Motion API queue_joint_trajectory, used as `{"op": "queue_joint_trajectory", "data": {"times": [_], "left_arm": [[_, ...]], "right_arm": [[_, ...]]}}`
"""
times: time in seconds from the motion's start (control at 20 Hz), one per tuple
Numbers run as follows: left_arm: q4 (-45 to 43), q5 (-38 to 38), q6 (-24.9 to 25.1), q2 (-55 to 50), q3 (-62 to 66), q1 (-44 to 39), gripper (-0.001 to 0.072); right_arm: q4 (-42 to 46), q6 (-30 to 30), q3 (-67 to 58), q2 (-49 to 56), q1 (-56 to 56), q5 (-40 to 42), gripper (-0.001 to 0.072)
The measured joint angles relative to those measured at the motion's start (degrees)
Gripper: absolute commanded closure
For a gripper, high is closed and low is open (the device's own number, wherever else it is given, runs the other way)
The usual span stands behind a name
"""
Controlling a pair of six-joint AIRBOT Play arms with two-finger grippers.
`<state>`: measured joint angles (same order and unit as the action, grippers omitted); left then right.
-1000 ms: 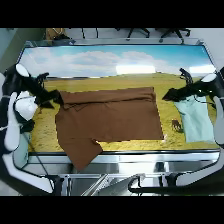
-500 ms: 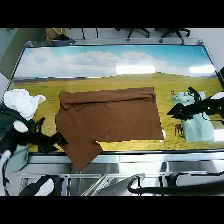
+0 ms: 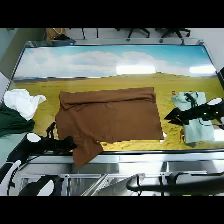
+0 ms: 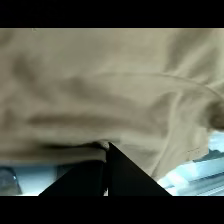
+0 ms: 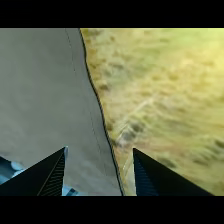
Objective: Fold the shirts.
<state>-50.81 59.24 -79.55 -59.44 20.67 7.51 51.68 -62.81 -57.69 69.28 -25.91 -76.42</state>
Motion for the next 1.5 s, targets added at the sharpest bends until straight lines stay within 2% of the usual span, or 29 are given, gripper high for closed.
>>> {"op": "queue_joint_trajectory", "data": {"times": [0.25, 0.3, 0.35, 0.4, 0.5, 0.7, 0.9, 1.15, 1.3, 1.5], "left_arm": [[1.95, 5.29, 2.01, -3.74, 6.38, -2.8, 0.0696], [2.25, 6.19, 2.08, -4.11, 7.65, -2.95, 0.0695], [2.25, 7.04, 2.23, -4.37, 8.9, -3.02, 0.0696], [2.25, 8.04, 2.27, -4.52, 10.08, -3.08, 0.0696], [2.27, 10.21, 2.47, -4.61, 12.76, -3.15, 0.0697], [-1.25, 15.21, 0.96, -1.81, 18.12, -3.17, 0.0698], [-11.43, 22.71, -4.28, 5.95, 20.15, -3.17, 0.0698], [-16.46, 27.36, -7.5, 14.45, 18.47, -3.19, 0.0698], [-16.26, 24.65, -7.13, 13.09, 21.94, -3.23, 0.0697], [-13.64, 19.56, -4.52, 2.89, 32.85, -3.28, 0.0697]], "right_arm": [[-0.39, 0.48, 7.08, -0.11, 1.05, -0.02, 0.0241], [-0.57, 0.74, 8.2, -0.07, 1.88, 0.2, 0.0318], [-0.5, 0.9, 9.25, 0.11, 3.06, 0.83, 0.0445], [-0.28, 1.11, 10.01, 0.37, 4.35, 0.87, 0.0501], [0.0, 1.99, 10.95, 0.46, 7.04, 1.14, 0.0695], [1.4, 1.42, 10.99, -3.63, 9.27, 0.31, 0.0695], [9.22, -6.05, 10.49, -11.63, 8.76, -3.41, 0.0695], [16.06, -12.31, 10.32, -18.4, 8.57, -7.08, 0.0695], [15.3, -12.07, 10.01, -19.19, 8.57, -3.78, 0.0695], [5.7, -5.97, 5.77, -16.44, 8.59, 5.31, 0.0694]]}}
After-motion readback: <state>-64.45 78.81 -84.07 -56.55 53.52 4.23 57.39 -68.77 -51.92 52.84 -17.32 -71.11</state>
